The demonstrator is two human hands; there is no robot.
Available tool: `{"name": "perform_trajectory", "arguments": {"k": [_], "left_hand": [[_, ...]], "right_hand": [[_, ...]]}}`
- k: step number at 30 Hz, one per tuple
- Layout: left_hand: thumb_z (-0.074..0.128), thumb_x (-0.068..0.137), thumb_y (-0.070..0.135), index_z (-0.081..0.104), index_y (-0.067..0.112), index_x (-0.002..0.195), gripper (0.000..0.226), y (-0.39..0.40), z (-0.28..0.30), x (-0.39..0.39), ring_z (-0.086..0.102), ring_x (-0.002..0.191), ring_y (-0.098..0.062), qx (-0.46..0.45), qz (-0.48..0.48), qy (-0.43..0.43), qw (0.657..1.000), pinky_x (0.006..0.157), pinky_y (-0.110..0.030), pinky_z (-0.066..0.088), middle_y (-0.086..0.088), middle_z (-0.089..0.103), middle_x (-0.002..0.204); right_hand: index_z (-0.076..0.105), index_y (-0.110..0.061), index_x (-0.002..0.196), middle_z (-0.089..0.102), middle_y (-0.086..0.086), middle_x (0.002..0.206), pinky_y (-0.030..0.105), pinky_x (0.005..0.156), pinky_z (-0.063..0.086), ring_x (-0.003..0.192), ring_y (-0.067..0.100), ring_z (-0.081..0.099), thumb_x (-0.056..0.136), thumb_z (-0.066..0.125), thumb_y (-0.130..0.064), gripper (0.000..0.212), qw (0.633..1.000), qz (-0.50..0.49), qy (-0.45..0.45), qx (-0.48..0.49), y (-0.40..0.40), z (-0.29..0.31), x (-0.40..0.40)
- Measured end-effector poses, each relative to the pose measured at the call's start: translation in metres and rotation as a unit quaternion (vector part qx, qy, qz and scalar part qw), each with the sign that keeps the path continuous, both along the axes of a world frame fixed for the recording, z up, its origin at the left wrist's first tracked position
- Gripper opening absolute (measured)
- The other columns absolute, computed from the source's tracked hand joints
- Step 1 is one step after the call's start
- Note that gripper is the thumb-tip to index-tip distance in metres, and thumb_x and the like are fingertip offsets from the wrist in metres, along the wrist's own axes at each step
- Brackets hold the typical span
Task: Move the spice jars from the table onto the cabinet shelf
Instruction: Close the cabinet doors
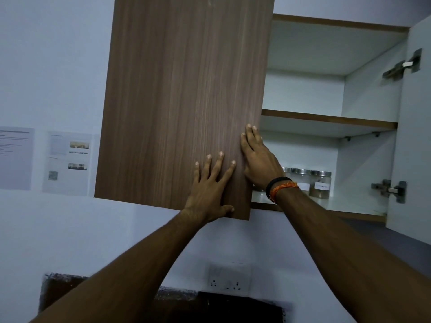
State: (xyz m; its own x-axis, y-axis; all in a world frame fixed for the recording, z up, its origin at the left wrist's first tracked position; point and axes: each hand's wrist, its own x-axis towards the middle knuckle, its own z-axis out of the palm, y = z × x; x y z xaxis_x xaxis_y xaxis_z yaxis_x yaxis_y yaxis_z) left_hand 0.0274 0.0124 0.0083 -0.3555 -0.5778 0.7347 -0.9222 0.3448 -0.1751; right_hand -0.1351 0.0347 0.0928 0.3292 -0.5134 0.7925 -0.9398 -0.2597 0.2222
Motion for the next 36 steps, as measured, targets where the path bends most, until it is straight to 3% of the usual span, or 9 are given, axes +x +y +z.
{"name": "perform_trajectory", "arguments": {"k": [19,27,32,36], "left_hand": [[0.068,0.076,0.068,-0.015,0.028,0.158,0.123,-0.039,0.000,-0.013,-0.019,0.151,-0.040,-0.017,0.033,0.010,0.999,0.121,-0.063,-0.001,-0.012,-0.023,0.165],[0.073,0.078,0.057,-0.004,0.026,0.159,0.116,-0.017,0.015,-0.024,-0.012,0.151,-0.043,0.064,0.008,0.044,0.997,0.121,-0.063,0.001,-0.012,-0.016,0.166],[0.071,0.083,0.043,0.016,0.018,0.157,0.096,0.005,0.014,-0.044,0.004,0.151,-0.045,0.080,-0.049,0.045,0.995,0.122,-0.060,0.014,-0.016,0.000,0.167],[0.065,0.087,0.023,0.049,0.011,0.140,0.057,0.027,0.006,-0.072,0.043,0.136,-0.032,0.027,-0.232,0.011,0.972,0.104,-0.038,0.046,-0.014,0.039,0.153]], "right_hand": [[0.004,-0.002,0.157,-0.013,0.015,0.165,0.041,0.121,0.025,0.153,0.028,-0.009,0.096,0.049,-0.009,0.076,0.999,-0.007,0.005,0.051,-0.037,-0.002,-0.007],[0.011,-0.002,0.157,0.002,0.019,0.165,0.043,0.125,0.014,0.153,0.031,0.004,0.095,0.051,-0.016,0.074,0.995,-0.041,0.016,0.093,-0.017,0.005,-0.009],[0.022,-0.008,0.156,0.019,0.015,0.164,0.041,0.122,0.024,0.150,0.030,0.021,0.091,0.056,-0.012,0.074,0.993,-0.038,-0.057,0.100,0.010,-0.006,-0.035],[0.046,-0.013,0.146,0.050,0.012,0.147,0.043,0.105,0.046,0.128,0.032,0.052,0.087,0.056,-0.010,0.060,0.991,-0.075,-0.107,0.012,0.040,-0.013,-0.075]]}}
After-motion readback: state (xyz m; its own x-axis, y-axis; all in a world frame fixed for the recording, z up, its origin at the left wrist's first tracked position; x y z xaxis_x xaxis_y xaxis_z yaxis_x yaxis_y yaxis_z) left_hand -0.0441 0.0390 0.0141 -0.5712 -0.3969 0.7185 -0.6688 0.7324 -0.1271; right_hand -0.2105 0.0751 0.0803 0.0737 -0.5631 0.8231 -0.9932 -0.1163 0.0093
